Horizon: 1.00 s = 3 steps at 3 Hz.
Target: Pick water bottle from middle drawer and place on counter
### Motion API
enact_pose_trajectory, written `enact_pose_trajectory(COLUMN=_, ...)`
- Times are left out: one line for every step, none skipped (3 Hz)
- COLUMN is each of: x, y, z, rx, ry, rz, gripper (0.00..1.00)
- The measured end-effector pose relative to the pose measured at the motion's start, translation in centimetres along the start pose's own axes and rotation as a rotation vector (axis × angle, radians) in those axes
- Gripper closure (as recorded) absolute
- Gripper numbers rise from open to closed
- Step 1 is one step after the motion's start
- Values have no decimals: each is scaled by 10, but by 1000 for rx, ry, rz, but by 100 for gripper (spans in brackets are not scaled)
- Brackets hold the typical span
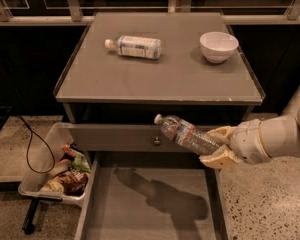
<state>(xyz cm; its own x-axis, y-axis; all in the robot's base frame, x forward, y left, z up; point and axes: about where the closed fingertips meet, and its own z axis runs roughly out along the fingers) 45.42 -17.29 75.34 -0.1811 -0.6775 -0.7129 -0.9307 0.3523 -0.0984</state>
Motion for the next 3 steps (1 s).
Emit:
enact_pose_trajectory(x=-30, y=-7, z=-33, rx=49, ry=31, rz=-62, gripper=100)
enact_pose_trajectory(x=-94, y=-33, z=-93, rx=146, ry=41, rz=-151, gripper=100)
enact_pose_trajectory(x=-94, y=-33, z=-93, rx=146, ry=41, rz=-151, gripper=100)
